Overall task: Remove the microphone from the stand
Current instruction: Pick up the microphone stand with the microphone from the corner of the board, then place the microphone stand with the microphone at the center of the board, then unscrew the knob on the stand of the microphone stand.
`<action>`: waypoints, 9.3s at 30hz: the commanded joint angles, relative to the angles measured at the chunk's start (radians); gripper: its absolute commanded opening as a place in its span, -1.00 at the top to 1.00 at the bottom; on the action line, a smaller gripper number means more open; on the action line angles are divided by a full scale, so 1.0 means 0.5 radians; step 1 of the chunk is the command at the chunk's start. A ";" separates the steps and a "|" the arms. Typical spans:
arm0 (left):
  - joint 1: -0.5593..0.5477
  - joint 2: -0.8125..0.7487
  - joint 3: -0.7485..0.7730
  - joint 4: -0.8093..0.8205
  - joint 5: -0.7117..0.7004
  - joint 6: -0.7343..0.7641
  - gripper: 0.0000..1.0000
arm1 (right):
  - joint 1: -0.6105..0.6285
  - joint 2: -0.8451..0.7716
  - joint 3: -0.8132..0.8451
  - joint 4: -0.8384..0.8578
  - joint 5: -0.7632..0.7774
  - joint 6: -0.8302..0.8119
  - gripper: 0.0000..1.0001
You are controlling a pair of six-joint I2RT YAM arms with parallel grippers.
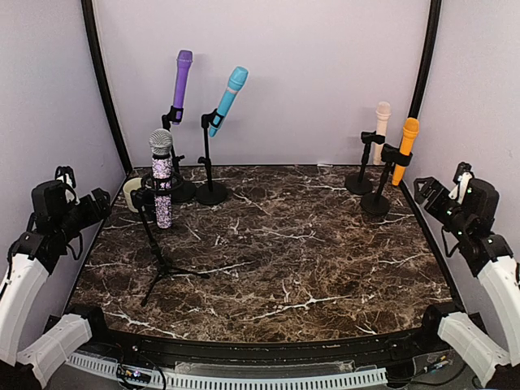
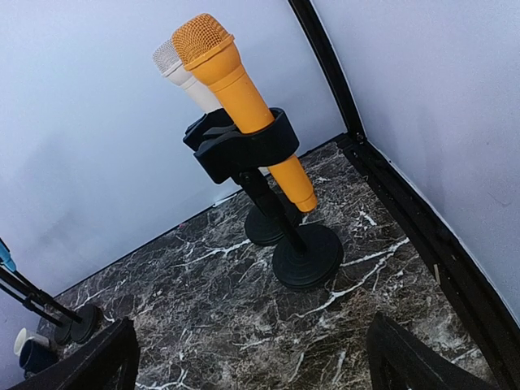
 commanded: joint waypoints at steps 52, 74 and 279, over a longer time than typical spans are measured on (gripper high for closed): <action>-0.210 0.084 0.602 -0.845 1.437 0.384 -0.79 | 0.020 0.325 -0.189 0.495 -0.595 0.094 -0.97; -0.766 0.142 0.411 -0.452 0.885 0.243 0.00 | 0.029 0.345 -0.228 0.515 -0.579 0.057 -0.97; -1.180 1.042 0.391 0.957 -0.071 0.875 -0.65 | 2.225 2.544 0.897 1.731 0.245 0.988 0.23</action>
